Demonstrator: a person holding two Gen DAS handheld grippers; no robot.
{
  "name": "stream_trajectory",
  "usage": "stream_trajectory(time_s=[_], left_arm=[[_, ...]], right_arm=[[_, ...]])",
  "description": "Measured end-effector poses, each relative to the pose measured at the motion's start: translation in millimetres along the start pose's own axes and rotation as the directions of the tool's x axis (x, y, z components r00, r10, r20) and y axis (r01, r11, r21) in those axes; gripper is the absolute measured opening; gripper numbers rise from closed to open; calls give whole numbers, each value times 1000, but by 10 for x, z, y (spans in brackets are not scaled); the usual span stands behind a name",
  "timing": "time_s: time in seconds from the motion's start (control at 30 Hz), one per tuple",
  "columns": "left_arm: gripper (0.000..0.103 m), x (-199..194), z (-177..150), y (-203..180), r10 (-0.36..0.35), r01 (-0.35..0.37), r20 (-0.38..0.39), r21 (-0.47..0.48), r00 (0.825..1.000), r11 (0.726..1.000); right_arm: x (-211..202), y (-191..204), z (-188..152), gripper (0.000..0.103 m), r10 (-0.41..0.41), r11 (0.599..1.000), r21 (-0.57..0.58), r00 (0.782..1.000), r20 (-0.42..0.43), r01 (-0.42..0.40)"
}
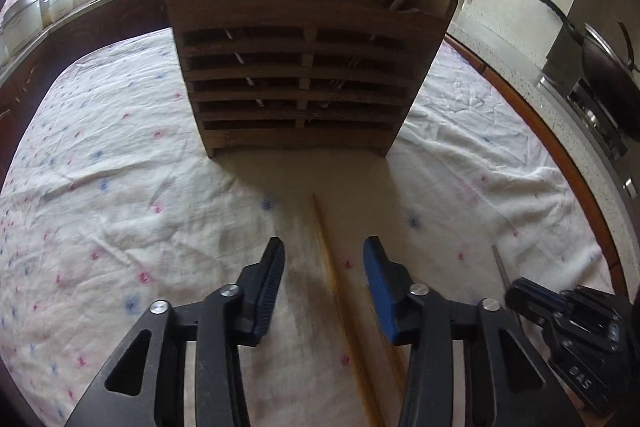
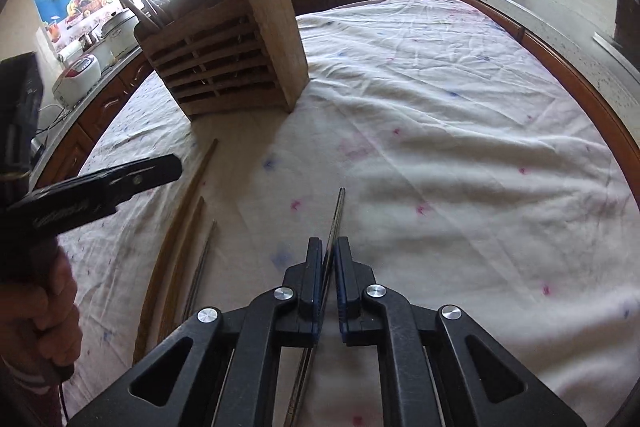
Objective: Organize utensils
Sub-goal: 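Grasp a wooden chopstick with the left tool while the right tool grasps a metal chopstick, then carry both chopsticks up over the wooden caddy with both tools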
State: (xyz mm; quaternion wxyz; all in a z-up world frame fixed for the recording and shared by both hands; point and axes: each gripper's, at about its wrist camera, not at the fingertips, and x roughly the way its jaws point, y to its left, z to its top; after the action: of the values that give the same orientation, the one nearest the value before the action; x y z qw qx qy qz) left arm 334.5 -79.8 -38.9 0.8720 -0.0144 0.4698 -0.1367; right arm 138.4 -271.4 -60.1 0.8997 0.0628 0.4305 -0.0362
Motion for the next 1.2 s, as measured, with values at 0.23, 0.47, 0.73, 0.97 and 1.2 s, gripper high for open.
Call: stream_trajectory(time_s=[0.23, 0.47, 0.73, 0.97, 1.2], left_arm=[[12, 81, -125, -34, 59, -59, 6, 79, 998, 995], [9, -241, -541, 66, -15, 15, 1, 52, 1000, 999], [21, -315, -480, 39, 48, -48, -3, 37, 999, 998], [15, -289, -522, -44, 76, -79, 40, 83, 996, 993], [4, -451, -574, 122, -16, 15, 19, 3, 1000, 1000]], right_arm=[[-132, -71, -153, 6, 10, 999, 31, 1000, 10, -10], [-122, -22, -135, 14, 29, 999, 15, 1000, 11, -29], [-25, 78, -54, 21, -19, 999, -38, 1000, 8, 20], [55, 237, -39, 20, -120, 983, -136, 993, 19, 121], [1, 231, -51, 5, -89, 990, -107, 996, 7, 89]])
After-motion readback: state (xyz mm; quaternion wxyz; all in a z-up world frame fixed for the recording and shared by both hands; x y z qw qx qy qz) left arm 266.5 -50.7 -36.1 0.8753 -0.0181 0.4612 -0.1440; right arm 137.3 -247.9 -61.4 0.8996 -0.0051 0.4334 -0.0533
